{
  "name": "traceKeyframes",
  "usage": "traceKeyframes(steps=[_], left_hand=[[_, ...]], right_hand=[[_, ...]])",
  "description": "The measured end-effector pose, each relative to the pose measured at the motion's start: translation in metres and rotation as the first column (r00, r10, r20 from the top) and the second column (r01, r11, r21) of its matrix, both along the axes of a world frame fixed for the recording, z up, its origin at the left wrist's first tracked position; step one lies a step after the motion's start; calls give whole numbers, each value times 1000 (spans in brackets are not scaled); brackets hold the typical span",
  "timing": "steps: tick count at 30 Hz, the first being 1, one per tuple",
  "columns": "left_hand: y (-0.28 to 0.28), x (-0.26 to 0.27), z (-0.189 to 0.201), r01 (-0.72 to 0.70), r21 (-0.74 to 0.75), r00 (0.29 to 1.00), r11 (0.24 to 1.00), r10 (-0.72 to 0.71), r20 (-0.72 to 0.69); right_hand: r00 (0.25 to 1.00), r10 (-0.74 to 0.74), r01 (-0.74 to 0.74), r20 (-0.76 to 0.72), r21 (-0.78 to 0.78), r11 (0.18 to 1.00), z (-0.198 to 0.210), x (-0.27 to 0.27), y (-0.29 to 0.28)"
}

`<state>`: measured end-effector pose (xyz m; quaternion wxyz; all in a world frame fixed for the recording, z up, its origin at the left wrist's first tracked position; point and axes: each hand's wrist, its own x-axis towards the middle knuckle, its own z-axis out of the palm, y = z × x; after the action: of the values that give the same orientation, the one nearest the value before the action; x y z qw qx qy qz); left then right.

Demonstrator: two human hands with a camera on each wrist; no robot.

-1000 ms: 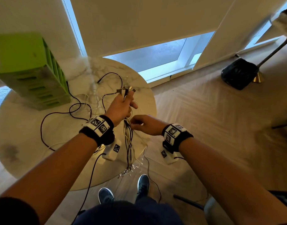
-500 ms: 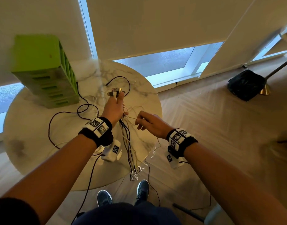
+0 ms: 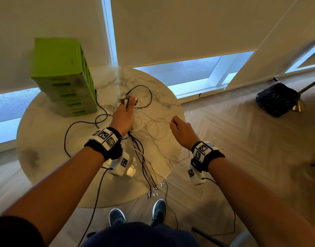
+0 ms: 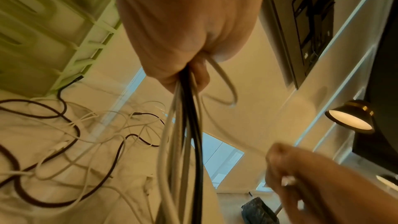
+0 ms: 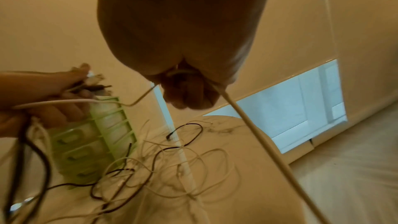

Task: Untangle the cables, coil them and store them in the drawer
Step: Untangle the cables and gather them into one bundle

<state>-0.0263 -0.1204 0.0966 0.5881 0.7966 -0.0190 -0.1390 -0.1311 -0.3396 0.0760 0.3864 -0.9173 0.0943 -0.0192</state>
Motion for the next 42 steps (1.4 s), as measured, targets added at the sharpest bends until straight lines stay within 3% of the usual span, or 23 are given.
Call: traceKeyframes(steps=[2, 3, 4, 5, 6, 7, 8, 10, 11, 13, 15, 17, 21, 24, 26, 28, 30, 32, 34, 36, 38, 40, 42], left_hand=[[4, 2, 3, -40, -130, 997, 991, 31, -73], [5, 3, 4, -57, -180, 995, 982, 40, -94], [5, 4, 6, -60, -219, 994, 974, 39, -99], [4, 4, 7, -50, -249, 995, 967, 27, -94], [2, 4, 8, -27, -278, 997, 960, 4, -83], [0, 3, 9, 9, -313, 997, 950, -34, -76], [-3, 3, 9, 50, -348, 994, 936, -79, -71], [-9, 1, 9, 137, -401, 983, 906, -175, -59], [-12, 0, 9, 174, -419, 975, 891, -216, -54], [-17, -2, 10, 212, -438, 962, 874, -266, -65], [-21, -6, 11, 195, -460, 955, 866, -274, -110], [-23, -11, 16, 169, -481, 950, 860, -272, -152], [-12, -12, 24, 160, -495, 961, 854, -249, -119], [1, -15, 21, 237, -367, 964, 900, -266, -28], [5, -20, 22, 277, -342, 953, 898, -303, -21], [7, -23, 26, 259, -421, 947, 869, -314, -66], [11, -23, 33, 204, -503, 948, 840, -298, -114], [20, -22, 41, 171, -521, 949, 836, -282, -140], [30, -19, 46, 157, -504, 957, 849, -257, -134], [40, -16, 47, 123, -492, 969, 862, -211, -127], [48, -12, 47, 96, -495, 979, 864, -172, -110], [56, -7, 48, 74, -502, 986, 862, -139, -94], [68, -2, 46, 48, -465, 992, 884, -95, -78]], right_hand=[[953, 63, -86, -296, -66, 994, -13, -4, -13], [855, 138, -196, -500, -64, 979, -20, -8, -17], [693, 209, -327, -690, -42, 944, -26, -14, -17], [517, 250, -458, -819, -19, 889, -31, -19, -17], [387, 241, -564, -890, -22, 825, -32, -22, -14], [344, 219, -640, -913, -57, 766, -33, -24, -12], [394, 215, -637, -894, -96, 765, -30, -24, -7], [631, 271, -460, -727, -69, 885, -22, -16, 2], [748, 306, -367, -589, 17, 930, -16, -9, 10], [855, 351, -274, -381, 244, 930, 0, 7, 32], [858, 414, -275, -305, 408, 871, 14, 17, 57], [847, 447, -299, -286, 440, 847, 18, 19, 76], [931, 302, -229, -205, 315, 921, 4, 13, 76], [984, 171, -165, -53, 106, 981, -8, 14, 61], [989, 146, -142, -24, 108, 984, -11, 16, 59], [955, 230, -181, -188, 245, 952, -12, 17, 63], [828, 389, -249, -403, 356, 901, -10, 11, 70], [741, 453, -283, -497, 380, 880, -9, 9, 72], [809, 342, -243, -477, 259, 935, -13, 16, 69], [931, 147, -160, -335, -13, 987, -21, 26, 63], [984, 36, -82, -173, -266, 960, -29, 30, 63], [984, 104, -140, -143, -270, 953, -33, 28, 74], [894, 313, -366, -321, -118, 923, -34, 25, 89]])
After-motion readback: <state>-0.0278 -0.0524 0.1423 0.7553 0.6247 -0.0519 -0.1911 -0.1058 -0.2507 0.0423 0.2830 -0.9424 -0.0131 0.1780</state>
